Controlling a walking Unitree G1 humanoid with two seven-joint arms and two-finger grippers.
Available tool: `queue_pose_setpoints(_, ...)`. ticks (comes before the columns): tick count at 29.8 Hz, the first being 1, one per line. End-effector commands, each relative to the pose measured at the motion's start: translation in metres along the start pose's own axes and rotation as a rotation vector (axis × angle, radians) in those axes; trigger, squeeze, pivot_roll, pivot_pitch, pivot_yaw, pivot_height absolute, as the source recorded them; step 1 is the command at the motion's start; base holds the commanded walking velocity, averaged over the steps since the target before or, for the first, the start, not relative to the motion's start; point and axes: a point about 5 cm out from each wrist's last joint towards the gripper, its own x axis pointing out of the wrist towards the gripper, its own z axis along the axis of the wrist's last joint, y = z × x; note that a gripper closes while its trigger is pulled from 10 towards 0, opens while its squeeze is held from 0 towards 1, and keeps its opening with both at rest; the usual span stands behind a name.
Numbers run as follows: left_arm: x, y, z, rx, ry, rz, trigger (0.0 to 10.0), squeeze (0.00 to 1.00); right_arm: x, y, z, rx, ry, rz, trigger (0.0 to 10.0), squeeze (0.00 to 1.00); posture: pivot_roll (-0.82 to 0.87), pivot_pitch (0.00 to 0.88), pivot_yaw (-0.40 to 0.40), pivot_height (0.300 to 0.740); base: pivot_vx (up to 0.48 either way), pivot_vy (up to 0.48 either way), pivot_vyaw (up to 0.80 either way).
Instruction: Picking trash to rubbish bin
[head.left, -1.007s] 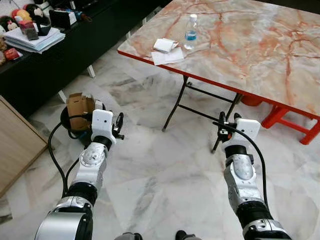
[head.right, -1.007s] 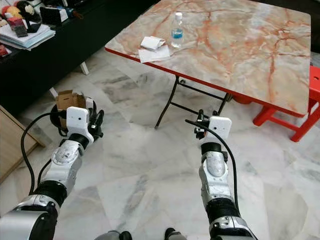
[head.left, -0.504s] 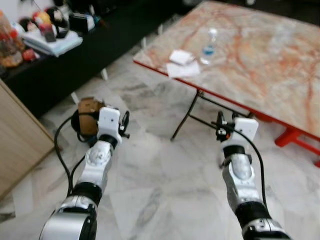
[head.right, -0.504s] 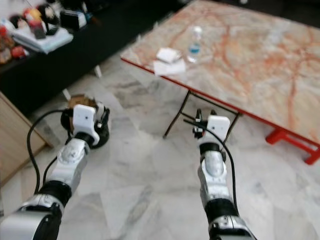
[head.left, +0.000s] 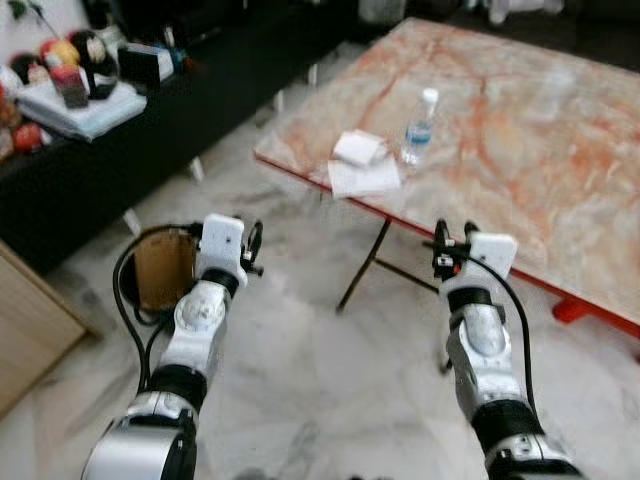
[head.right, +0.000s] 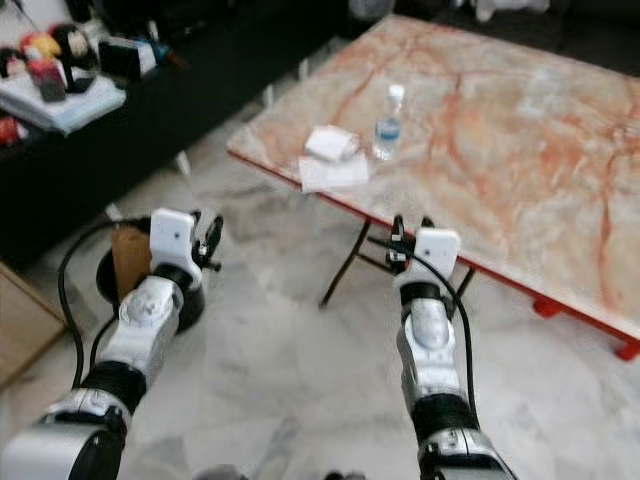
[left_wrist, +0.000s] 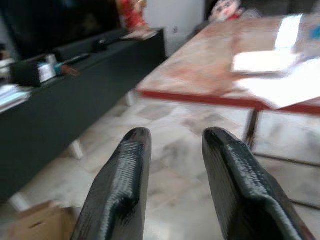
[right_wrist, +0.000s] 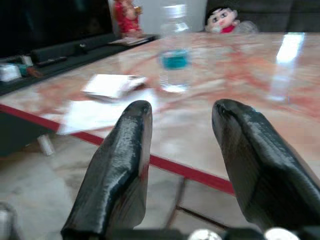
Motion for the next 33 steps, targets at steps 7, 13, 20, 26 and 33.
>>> queue_pose_setpoints(7,0.002,-0.003,0.004,-0.005,-0.015,-0.011,10.0,0.0,-0.001,-0.004,-0.002,-0.006,0.009,-0.001,10.0,0.0,0.13,0.133,-0.009,0.74,0.442,0.0,-0.53)
queue_pose_setpoints(13,0.003,-0.003,0.005,-0.003,-0.021,-0.016,10.0,0.0,-0.001,-0.002,-0.002,0.0,0.01,-0.002,10.0,0.0,0.13,0.133,-0.009,0.74,0.434,0.0,0.0)
queue_pose_setpoints(20,0.005,-0.005,0.008,0.0,-0.034,-0.025,10.0,0.0,-0.001,0.001,-0.001,0.004,0.007,0.006,10.0,0.0,0.13,0.131,-0.008,0.74,0.423,0.0,-0.52)
queue_pose_setpoints(26,0.006,-0.006,0.01,0.004,-0.046,-0.032,10.0,0.0,-0.001,0.005,-0.001,0.005,0.002,0.015,10.0,0.0,0.14,0.131,-0.008,0.74,0.424,0.0,0.0)
queue_pose_setpoints(33,0.005,-0.013,0.016,0.026,-0.101,-0.046,10.0,0.0,-0.002,0.005,-0.002,0.007,0.002,0.018,10.0,0.0,0.14,0.13,-0.008,0.74,0.339,0.0,0.0)
